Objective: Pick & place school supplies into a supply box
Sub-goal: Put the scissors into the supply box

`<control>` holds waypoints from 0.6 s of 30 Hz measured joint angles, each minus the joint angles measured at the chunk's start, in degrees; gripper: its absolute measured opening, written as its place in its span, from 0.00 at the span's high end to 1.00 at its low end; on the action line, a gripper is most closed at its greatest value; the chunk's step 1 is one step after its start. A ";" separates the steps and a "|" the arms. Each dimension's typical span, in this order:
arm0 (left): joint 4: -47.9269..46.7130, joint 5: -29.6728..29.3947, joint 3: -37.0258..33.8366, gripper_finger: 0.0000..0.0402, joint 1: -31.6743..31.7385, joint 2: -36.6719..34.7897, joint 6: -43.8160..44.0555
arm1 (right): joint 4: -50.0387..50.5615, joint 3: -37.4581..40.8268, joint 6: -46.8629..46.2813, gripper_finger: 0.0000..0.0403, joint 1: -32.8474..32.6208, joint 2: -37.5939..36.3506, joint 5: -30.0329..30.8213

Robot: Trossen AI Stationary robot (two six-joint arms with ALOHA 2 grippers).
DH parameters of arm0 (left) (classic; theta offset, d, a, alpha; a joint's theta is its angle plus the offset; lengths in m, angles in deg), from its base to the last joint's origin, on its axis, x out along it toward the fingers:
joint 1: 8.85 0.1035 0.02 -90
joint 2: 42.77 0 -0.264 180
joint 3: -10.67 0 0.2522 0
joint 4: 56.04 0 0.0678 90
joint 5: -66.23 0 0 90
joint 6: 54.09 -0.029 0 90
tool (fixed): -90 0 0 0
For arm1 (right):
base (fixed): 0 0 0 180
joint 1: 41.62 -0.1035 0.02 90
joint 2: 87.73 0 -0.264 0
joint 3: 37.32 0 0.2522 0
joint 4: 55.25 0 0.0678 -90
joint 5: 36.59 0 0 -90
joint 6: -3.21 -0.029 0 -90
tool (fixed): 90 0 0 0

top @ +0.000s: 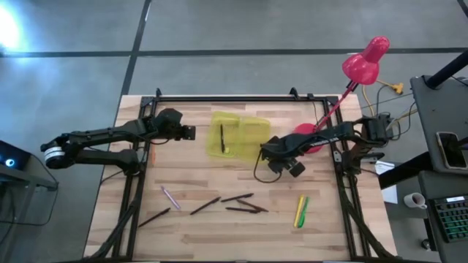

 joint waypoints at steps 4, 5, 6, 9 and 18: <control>0.02 0.01 0.00 0.94 0.00 0.00 0.98 | 1.23 -3.01 -0.17 0.62 0.21 -0.12 0.76; 0.00 0.01 0.00 0.94 -0.02 0.00 1.24 | 1.74 -3.79 -0.18 0.62 0.17 -0.26 0.72; 0.02 0.01 0.00 0.94 0.00 0.00 1.68 | 2.15 -4.66 -0.20 0.61 0.14 -0.35 0.50; 0.03 0.01 0.00 0.94 -0.02 0.00 2.45 | 1.89 -6.60 -0.20 0.59 0.22 -0.92 -2.27; 0.35 0.00 0.00 0.94 -0.01 0.02 2.50 | -0.83 -2.75 0.26 0.55 3.90 0.92 -4.97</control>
